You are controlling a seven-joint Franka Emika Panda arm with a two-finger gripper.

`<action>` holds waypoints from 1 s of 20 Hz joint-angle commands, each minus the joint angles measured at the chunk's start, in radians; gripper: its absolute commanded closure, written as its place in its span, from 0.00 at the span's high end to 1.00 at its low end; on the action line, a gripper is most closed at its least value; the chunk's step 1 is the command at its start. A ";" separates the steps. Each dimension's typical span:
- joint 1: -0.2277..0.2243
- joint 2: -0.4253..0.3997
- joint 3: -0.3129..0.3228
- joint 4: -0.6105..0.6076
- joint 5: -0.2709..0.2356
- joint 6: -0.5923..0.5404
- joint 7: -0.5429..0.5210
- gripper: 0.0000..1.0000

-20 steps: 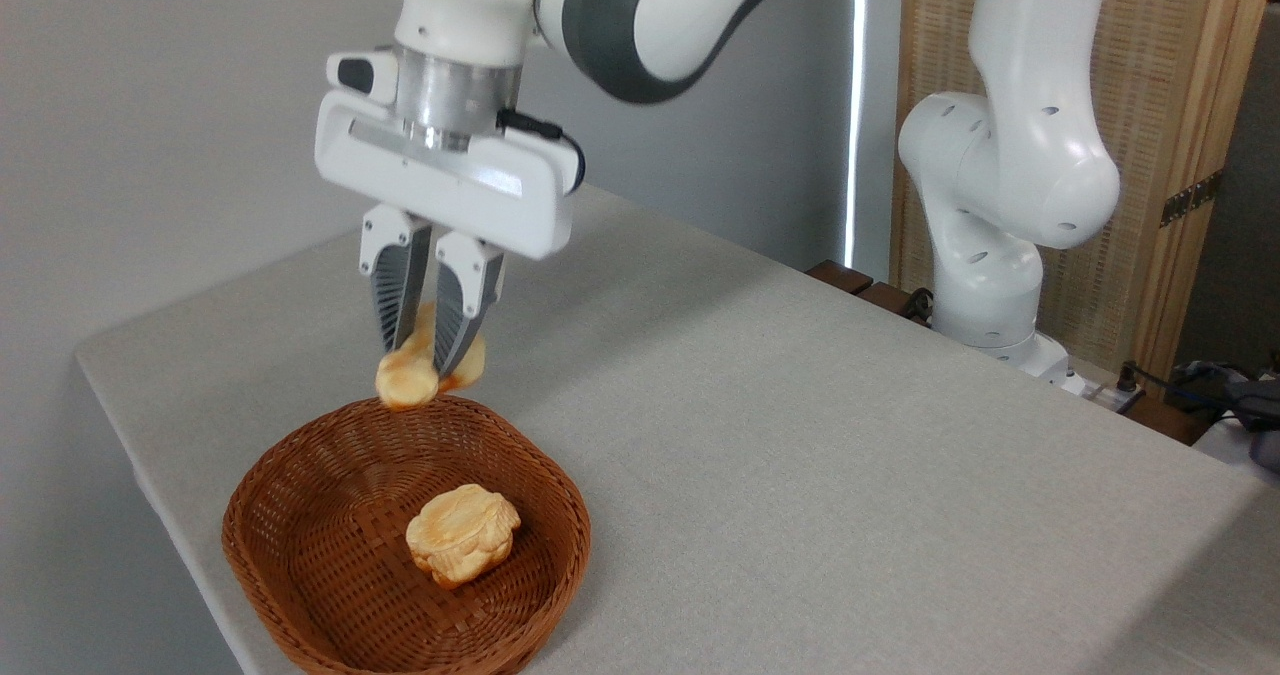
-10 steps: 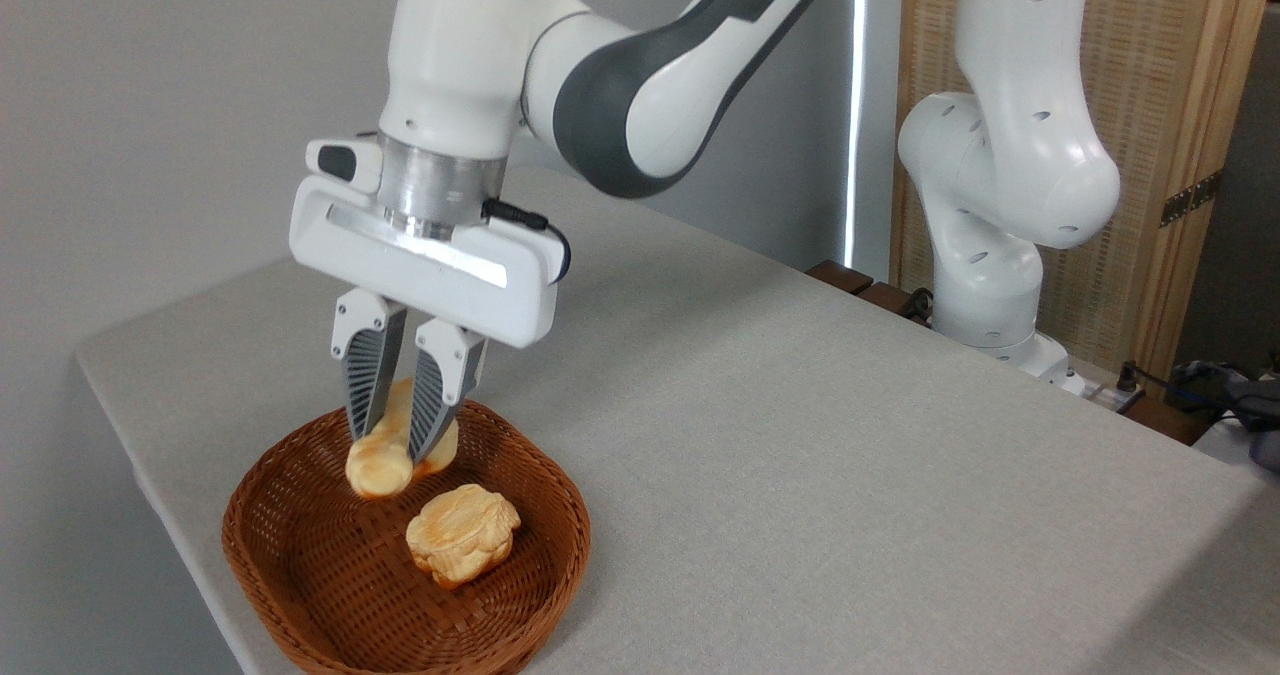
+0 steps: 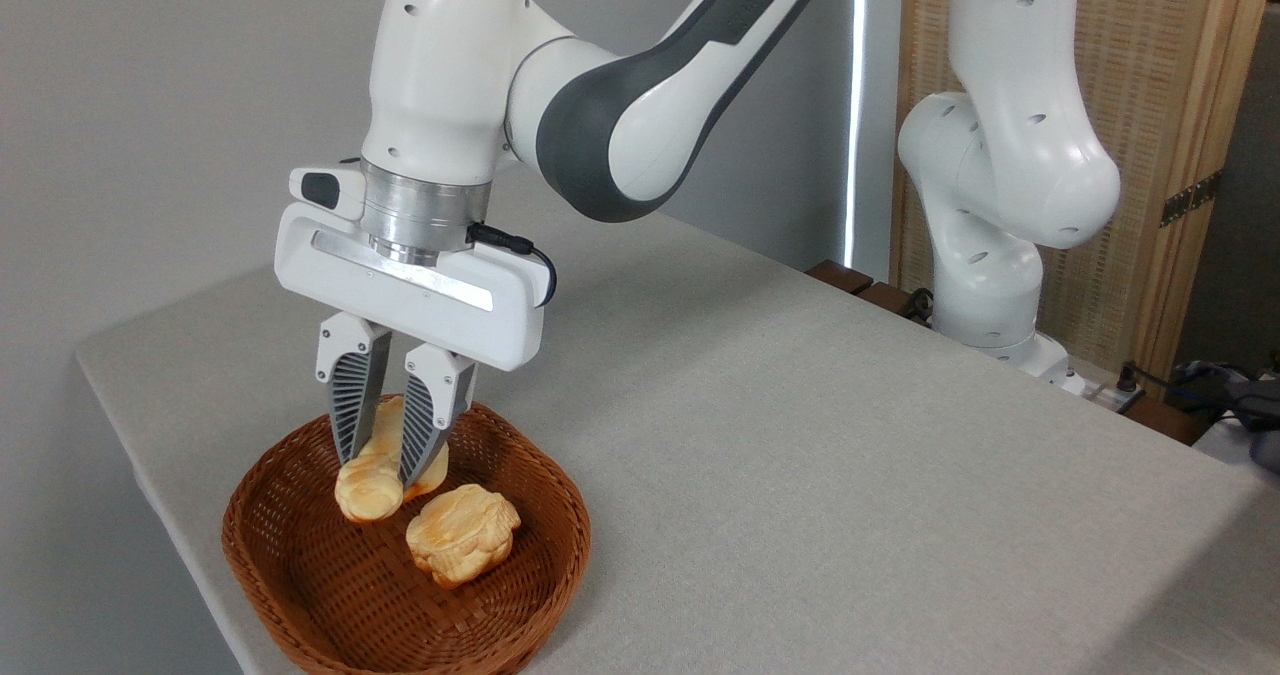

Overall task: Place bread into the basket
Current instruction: 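Lower the bread roll into the basket and open the gripper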

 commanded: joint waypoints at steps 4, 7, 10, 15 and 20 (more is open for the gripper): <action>-0.005 0.001 0.007 0.014 -0.010 0.009 0.011 1.00; -0.005 -0.002 0.007 0.016 -0.011 0.007 0.010 1.00; -0.005 -0.008 0.008 0.016 -0.013 0.002 0.008 1.00; -0.004 -0.037 0.011 0.053 -0.007 -0.105 0.011 1.00; -0.001 -0.061 0.033 0.129 0.012 -0.322 0.035 1.00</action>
